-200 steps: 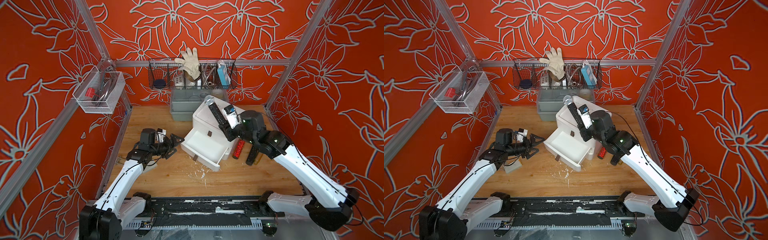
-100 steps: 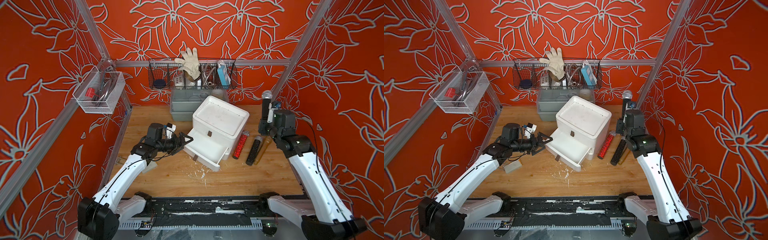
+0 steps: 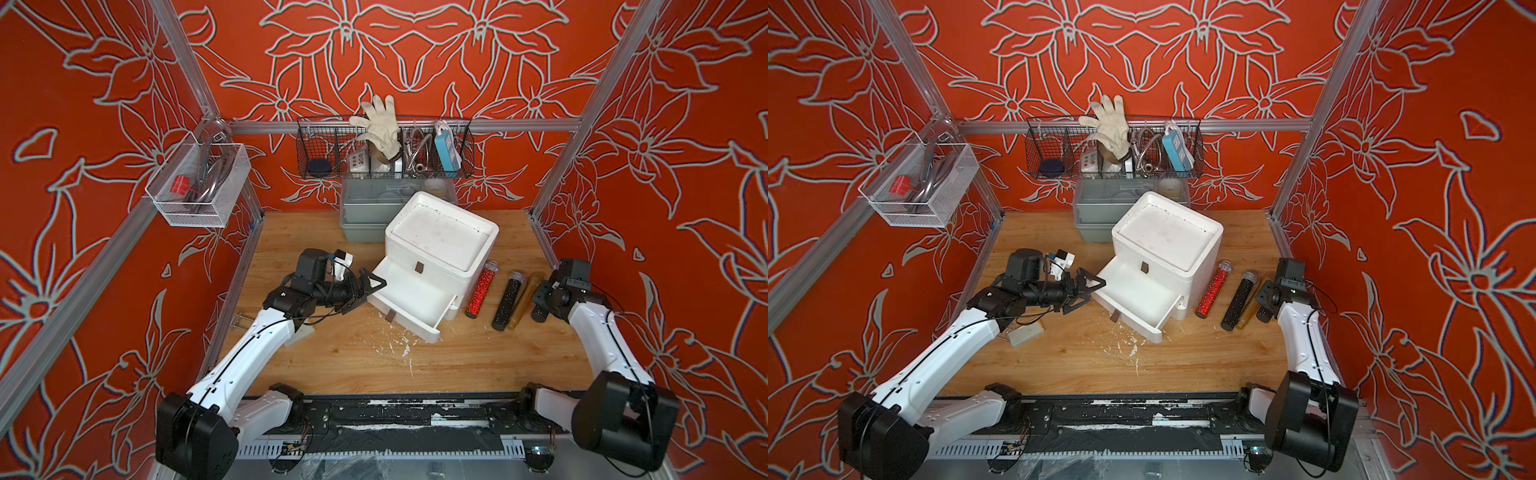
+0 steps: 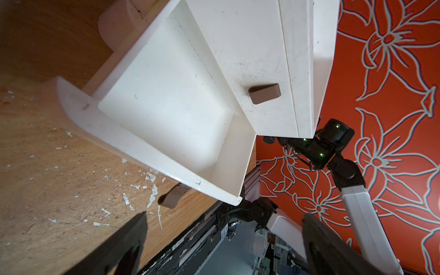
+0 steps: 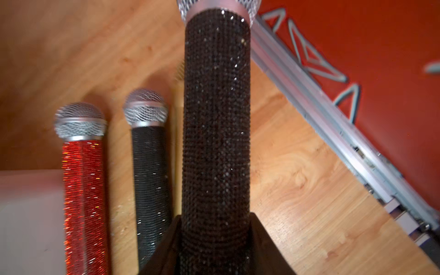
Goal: Take the microphone out of the drawer
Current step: Place the microphone at the center of the board.
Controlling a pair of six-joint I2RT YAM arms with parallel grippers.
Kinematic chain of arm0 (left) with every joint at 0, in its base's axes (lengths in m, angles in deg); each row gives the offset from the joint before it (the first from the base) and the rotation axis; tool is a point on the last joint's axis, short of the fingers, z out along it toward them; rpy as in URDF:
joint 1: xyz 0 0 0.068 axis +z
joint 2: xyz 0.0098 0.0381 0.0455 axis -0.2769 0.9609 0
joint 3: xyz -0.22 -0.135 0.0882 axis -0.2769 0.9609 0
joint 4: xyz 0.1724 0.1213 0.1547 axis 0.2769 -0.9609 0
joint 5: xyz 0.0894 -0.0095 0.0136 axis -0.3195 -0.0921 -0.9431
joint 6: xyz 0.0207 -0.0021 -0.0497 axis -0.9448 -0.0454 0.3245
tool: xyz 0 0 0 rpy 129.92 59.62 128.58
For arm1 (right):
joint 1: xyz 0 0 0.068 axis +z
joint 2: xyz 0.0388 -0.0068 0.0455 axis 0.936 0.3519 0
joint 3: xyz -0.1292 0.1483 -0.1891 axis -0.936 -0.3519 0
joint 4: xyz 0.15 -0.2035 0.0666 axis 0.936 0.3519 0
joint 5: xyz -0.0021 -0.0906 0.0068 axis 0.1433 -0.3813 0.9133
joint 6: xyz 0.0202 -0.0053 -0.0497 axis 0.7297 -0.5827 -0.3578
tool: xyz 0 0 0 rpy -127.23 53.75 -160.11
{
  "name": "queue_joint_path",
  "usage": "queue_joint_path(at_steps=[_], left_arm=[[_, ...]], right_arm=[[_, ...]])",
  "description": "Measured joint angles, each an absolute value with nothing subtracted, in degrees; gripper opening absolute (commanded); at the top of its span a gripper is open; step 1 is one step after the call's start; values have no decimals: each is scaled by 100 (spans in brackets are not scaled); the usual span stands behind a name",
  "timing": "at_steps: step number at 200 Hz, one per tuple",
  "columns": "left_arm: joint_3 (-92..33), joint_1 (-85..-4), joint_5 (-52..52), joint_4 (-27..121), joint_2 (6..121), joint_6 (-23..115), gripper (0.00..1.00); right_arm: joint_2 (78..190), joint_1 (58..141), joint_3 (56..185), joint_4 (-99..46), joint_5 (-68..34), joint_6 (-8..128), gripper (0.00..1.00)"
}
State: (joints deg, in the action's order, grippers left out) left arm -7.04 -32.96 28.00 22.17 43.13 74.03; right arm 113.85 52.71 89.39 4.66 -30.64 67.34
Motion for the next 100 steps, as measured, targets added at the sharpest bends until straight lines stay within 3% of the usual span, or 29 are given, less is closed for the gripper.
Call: queue_joint_path(at_steps=[100], left_arm=[[-619,-3296,2689,2217,4311,7466,100]], right_arm=[[12286,4961,8263,-238,-2260,7034,4]])
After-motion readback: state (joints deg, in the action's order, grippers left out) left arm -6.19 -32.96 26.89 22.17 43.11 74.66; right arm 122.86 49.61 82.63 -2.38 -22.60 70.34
